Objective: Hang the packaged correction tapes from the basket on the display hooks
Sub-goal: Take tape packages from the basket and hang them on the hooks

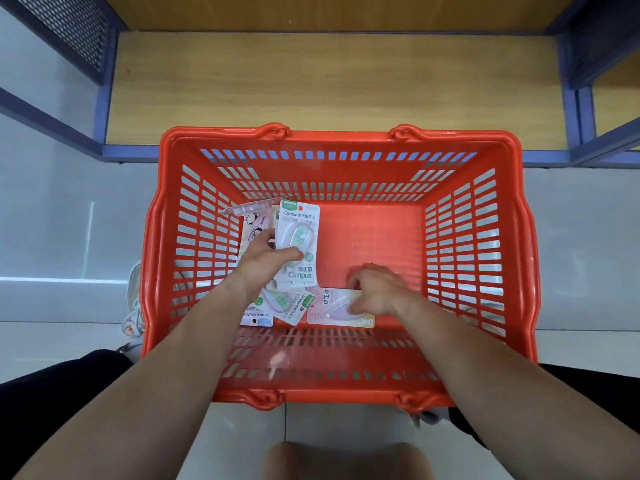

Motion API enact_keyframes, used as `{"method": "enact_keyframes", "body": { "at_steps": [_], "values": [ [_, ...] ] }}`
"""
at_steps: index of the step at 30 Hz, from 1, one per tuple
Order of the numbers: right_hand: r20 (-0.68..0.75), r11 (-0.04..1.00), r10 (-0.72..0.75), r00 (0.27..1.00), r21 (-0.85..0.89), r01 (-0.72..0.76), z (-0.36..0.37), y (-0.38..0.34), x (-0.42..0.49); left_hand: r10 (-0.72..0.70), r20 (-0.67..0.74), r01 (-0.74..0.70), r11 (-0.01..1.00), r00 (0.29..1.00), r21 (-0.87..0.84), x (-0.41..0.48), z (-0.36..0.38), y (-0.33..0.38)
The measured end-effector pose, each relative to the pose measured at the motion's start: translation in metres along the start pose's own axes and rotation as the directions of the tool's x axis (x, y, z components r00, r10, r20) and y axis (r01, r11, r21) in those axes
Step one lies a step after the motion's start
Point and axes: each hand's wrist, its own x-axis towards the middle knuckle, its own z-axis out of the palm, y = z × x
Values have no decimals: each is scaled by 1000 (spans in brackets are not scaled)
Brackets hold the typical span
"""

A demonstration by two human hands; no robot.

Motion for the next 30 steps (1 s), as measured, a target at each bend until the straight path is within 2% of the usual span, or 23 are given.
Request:
{"method": "enact_keyframes", "body": {
  "at_steps": [6,10,13,16,18,23,26,30],
  "values": [
    [38,997,-28,999,-77,31,-3,1,-6,21,19,-21,1000,1000,23,-9,-1,6],
    [10,996,27,1000,88,-28,-26,15,-20,57,19,-58,997,998,49,-18,-7,13],
    [-98,952,59,993,306,-26,-44,26,-31,89,18,-90,993,996,71,-30,-11,22],
    [-211,795,38,977,599,98,-68,27,-50,143,43,-146,985,989,96,-52,-12,39],
    [-295,718,3,956,666,203,-91,21,-72,191,51,-196,976,980,92,-71,-11,57],
    [-508,613,38,860,692,382,-154,10,-148,345,84,-345,938,935,-14,-127,1,117],
    [-577,522,90,812,722,455,-187,16,-203,423,116,-418,906,899,-61,-164,13,152],
    [-667,499,165,726,692,522,-226,35,-271,518,112,-513,855,848,-71,-203,36,194]
  ]
}}
